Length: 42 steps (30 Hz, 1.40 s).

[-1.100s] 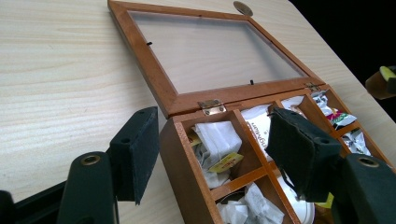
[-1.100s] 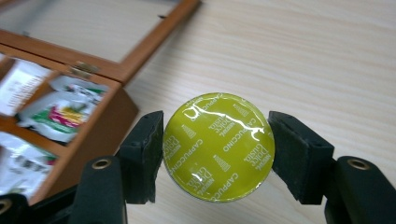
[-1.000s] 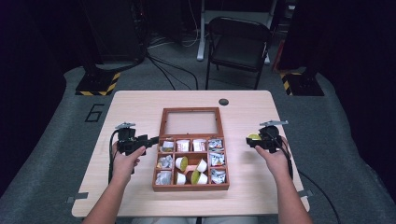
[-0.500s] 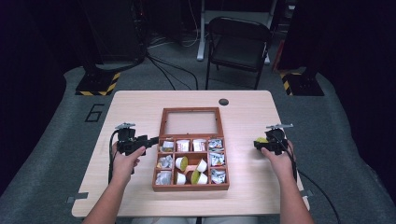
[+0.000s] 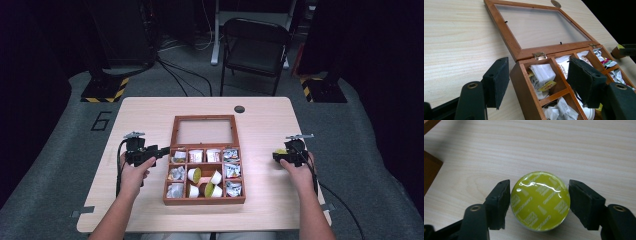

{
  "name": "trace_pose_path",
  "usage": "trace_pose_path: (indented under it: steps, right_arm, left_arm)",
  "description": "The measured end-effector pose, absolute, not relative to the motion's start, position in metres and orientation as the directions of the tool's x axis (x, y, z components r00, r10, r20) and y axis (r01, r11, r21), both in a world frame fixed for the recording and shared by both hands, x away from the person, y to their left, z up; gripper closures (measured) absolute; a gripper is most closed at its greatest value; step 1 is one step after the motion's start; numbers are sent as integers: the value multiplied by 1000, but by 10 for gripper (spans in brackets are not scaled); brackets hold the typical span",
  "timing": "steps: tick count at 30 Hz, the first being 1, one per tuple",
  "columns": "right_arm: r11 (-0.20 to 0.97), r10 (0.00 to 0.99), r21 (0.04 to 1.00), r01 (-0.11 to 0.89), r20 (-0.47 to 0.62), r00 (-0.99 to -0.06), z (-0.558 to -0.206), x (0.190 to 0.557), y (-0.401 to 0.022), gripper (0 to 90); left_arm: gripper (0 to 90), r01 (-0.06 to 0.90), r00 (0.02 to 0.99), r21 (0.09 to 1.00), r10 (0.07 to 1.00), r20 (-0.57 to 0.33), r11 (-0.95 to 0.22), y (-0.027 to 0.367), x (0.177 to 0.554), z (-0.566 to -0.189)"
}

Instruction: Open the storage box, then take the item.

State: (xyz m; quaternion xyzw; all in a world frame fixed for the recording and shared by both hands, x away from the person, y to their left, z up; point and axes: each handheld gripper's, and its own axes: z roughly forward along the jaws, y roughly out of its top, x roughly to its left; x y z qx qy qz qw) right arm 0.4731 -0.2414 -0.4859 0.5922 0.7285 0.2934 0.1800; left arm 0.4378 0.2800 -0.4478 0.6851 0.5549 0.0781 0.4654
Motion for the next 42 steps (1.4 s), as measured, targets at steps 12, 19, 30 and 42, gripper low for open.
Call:
trace_pose_path:
  steps: [12, 19, 30, 42]
  right_arm:
    - [125, 945, 701, 702, 131, -299, -457, 467, -226, 323]
    - [206, 911, 701, 682, 117, -395, -449, 465, -199, 336]
    - [316, 851, 720, 617, 72, -520, -424, 458, -159, 347]
    - [313, 786, 744, 591, 146, -600, -397, 466, -132, 272]
  left_arm:
    - [339, 686, 376, 726, 835, -402, 41, 278, 438, -448]
    - [338, 684, 381, 729, 840, -387, 26, 277, 438, -449]
    - [333, 673, 400, 740, 847, -350, -12, 264, 442, -438]
    - [331, 661, 436, 746, 848, -302, -74, 250, 457, -424]
